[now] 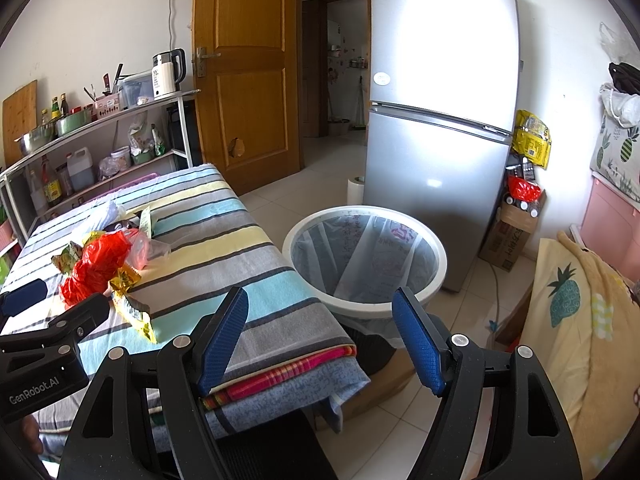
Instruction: Collect trash
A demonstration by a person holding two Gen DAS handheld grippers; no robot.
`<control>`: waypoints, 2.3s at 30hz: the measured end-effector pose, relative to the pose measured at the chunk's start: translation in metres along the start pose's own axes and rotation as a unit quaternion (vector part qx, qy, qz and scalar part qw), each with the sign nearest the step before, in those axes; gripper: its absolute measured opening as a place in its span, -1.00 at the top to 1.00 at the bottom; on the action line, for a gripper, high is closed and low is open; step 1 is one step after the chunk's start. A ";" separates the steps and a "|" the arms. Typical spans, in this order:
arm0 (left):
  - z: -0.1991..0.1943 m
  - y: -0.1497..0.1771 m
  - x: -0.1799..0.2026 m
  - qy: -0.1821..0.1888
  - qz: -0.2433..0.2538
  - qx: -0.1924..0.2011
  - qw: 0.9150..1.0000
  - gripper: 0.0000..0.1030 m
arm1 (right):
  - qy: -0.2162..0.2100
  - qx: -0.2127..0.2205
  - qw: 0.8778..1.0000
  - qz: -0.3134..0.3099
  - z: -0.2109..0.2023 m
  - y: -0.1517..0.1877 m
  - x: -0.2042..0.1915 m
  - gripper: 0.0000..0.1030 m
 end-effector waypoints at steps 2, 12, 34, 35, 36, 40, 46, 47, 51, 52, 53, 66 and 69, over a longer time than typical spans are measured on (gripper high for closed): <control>0.000 0.000 0.000 0.000 0.000 0.000 1.000 -0.89 | 0.000 0.000 1.000 0.000 0.001 0.001 -0.001 -0.45; 0.001 0.000 -0.010 -0.007 -0.006 -0.004 1.000 -0.89 | -0.024 -0.003 1.000 0.001 0.004 0.001 -0.009 -0.45; 0.011 0.031 -0.135 -0.070 -0.112 -0.039 0.990 -0.89 | -0.282 -0.079 0.952 -0.094 0.058 0.036 -0.150 -0.45; 0.013 0.031 -0.134 -0.064 -0.114 -0.040 0.991 -0.89 | -0.289 -0.083 0.949 -0.094 0.058 0.037 -0.152 -0.45; 0.016 0.031 -0.133 -0.060 -0.116 -0.043 0.990 -0.89 | -0.298 -0.087 0.946 -0.093 0.060 0.039 -0.156 -0.45; 0.027 0.031 -0.127 -0.052 -0.108 -0.056 0.991 -0.89 | -0.317 -0.096 0.939 -0.094 0.066 0.043 -0.166 -0.42; 0.044 0.024 -0.109 -0.020 -0.099 -0.055 0.993 -0.89 | -0.337 -0.110 0.929 -0.102 0.071 0.049 -0.175 0.10; 0.047 0.024 -0.107 -0.015 -0.099 -0.059 0.993 -0.89 | -0.342 -0.111 0.928 -0.099 0.070 0.049 -0.173 0.25; 0.059 0.025 -0.098 -0.003 -0.087 -0.069 0.994 -0.89 | -0.351 -0.118 0.924 -0.100 0.069 0.050 -0.174 0.53; 0.062 0.026 -0.097 -0.001 -0.087 -0.075 0.993 -0.89 | -0.351 -0.118 0.924 -0.099 0.069 0.050 -0.173 0.65; 0.066 0.027 -0.096 0.002 -0.089 -0.079 0.993 -0.89 | -0.352 -0.118 0.924 -0.097 0.069 0.050 -0.173 0.78; 0.087 0.011 -0.098 -0.001 -0.066 -0.084 0.994 -0.74 | -0.340 -0.124 0.930 -0.068 0.075 0.045 -0.158 0.82; 0.097 0.003 -0.092 0.010 -0.035 -0.077 0.996 -0.75 | -0.334 -0.125 0.932 -0.061 0.079 0.043 -0.155 0.82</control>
Point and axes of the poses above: each gripper's, at about its wrist camera, not at the fingertips, and z roughly the way its jaws point, x to its right, y to its underside, the point moved 9 cm from there along z, roughly the way its jaws point, and after that the axes turned 13 degrees about x, right-handed, at the moved point
